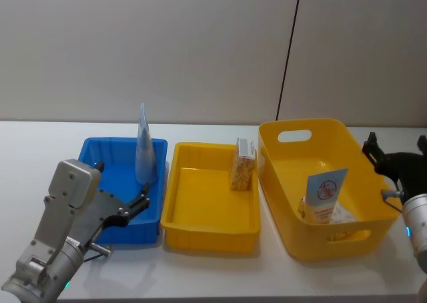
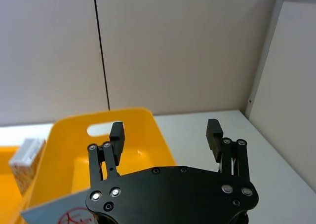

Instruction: Bimanual collaborative sorting of washing and personal care products

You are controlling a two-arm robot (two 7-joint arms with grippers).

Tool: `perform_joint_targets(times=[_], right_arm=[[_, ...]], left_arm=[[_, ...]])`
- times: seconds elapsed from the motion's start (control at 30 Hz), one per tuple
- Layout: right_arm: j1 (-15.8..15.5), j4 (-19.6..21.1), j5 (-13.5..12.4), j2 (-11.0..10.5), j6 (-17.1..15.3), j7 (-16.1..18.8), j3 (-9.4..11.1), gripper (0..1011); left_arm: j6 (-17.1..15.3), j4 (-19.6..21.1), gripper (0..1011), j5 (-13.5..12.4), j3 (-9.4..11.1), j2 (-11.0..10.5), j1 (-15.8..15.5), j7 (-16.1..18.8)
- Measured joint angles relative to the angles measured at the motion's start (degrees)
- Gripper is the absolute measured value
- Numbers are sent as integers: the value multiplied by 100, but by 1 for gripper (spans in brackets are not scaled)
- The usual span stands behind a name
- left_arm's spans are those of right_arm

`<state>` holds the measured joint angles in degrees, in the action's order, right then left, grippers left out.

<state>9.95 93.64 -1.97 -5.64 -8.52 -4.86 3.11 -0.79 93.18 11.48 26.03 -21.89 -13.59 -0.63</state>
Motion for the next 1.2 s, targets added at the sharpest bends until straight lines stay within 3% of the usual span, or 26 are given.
perform_joint_targets(times=[0.17, 0.4, 1.07, 1.2], right_arm=[[-16, 40, -50, 12, 65, 30, 22, 1004], [-125, 111, -187, -128, 125, 116, -145, 1004], [-918, 652, -1232, -1162, 569, 742, -1360, 1004], [-1016, 718, -1363, -1286, 623, 819, -1509, 1004]], left_arm=[[0, 0, 1001, 0, 0, 0, 0, 0], [0, 0, 1001, 0, 0, 0, 0, 0], [0, 0, 1001, 0, 0, 0, 0, 0], [0, 0, 1001, 0, 0, 0, 0, 0]])
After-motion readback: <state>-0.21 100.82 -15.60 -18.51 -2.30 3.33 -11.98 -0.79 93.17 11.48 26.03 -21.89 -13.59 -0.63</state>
